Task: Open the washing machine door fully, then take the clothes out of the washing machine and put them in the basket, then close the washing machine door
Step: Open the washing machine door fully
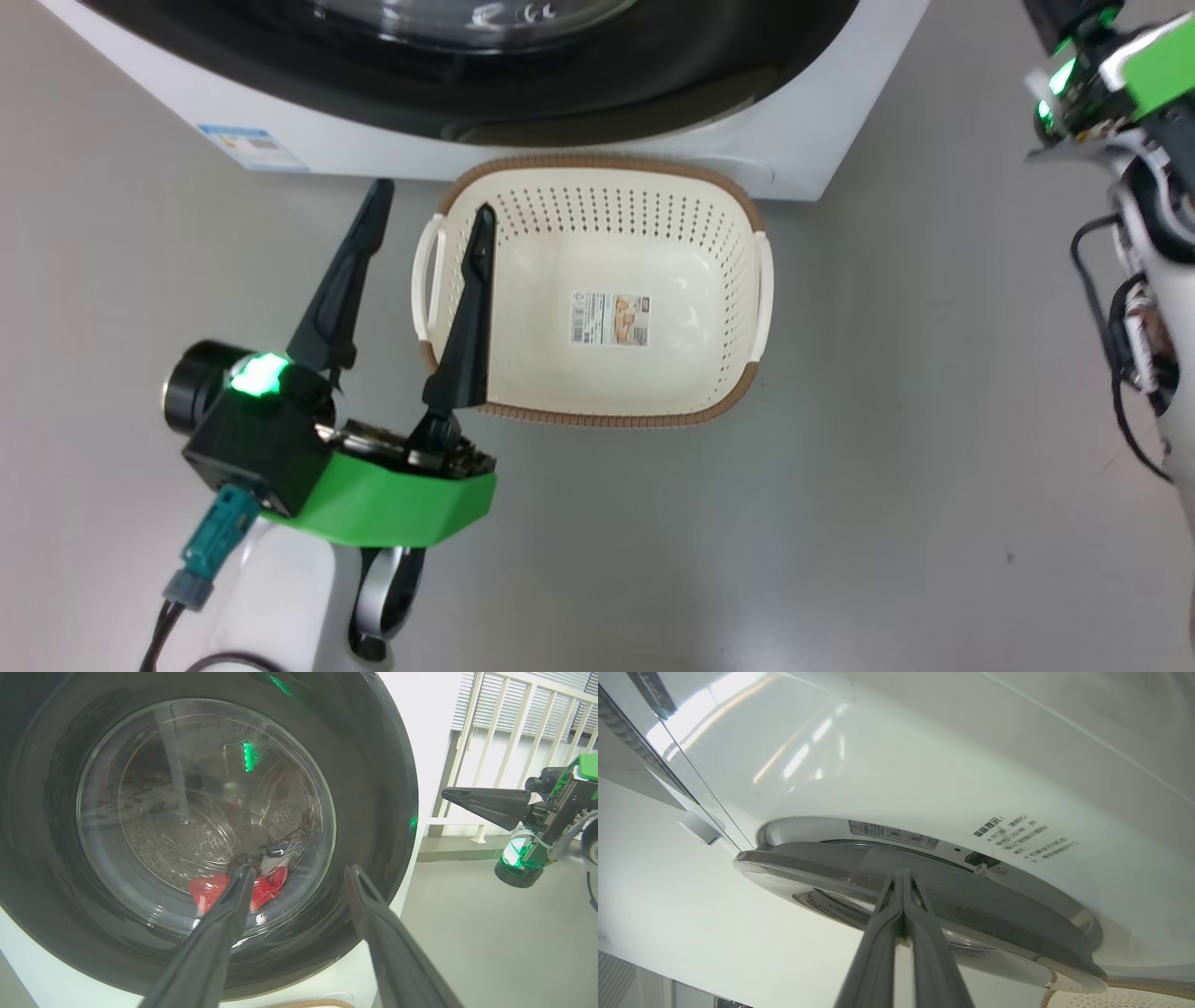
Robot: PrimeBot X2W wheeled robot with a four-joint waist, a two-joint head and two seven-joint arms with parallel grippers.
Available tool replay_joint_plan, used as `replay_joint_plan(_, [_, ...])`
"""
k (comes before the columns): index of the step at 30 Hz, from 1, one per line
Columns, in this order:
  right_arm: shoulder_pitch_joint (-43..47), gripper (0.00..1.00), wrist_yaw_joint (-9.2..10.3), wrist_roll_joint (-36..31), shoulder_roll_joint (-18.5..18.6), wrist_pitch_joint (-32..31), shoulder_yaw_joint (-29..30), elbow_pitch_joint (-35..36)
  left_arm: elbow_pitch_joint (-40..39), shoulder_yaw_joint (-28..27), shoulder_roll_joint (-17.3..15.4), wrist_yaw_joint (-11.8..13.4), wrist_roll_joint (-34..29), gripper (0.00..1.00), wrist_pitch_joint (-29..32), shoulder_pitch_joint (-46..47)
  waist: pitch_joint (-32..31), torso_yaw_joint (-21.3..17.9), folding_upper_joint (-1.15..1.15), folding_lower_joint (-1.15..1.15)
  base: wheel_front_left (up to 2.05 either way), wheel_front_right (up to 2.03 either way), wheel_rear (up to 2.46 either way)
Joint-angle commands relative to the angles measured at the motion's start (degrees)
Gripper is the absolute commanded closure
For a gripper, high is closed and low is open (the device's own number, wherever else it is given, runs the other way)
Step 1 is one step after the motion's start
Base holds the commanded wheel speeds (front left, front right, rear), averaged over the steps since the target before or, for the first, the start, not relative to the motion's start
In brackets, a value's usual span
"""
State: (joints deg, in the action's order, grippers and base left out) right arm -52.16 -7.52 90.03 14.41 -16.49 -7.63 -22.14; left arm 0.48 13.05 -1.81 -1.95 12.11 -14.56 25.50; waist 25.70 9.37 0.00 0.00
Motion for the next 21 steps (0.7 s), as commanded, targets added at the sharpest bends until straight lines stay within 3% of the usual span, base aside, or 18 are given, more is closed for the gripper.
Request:
replay_joint_plan(1, [-2.0,1.00,0.03,1.6,0.0,-1.3,0.5,1.3,-2.1,-1.3,-1.1,0.6,0.3,0.00,-0.4,1.6,2.5,0.9,0.00,0.00,0.00,0.00,0.00])
replay_joint_plan(10, [-7.8,1.00,0.03,4.7,-0.2,-9.1,0.8,-3.0,-3.0,0.1,-1.1,1.0,1.0,0.00,-0.4,3.2,5.6,1.9,0.00,0.00,0.00,0.00,0.00])
replay_joint_plan(21, [-12.5,1.00,0.03,4.5,-0.9,-12.8,1.3,-5.2,-3.4,1.6,-1.1,1.1,0.1,0.00,-0.4,4.4,8.3,2.7,0.00,0.00,0.00,0.00,0.00])
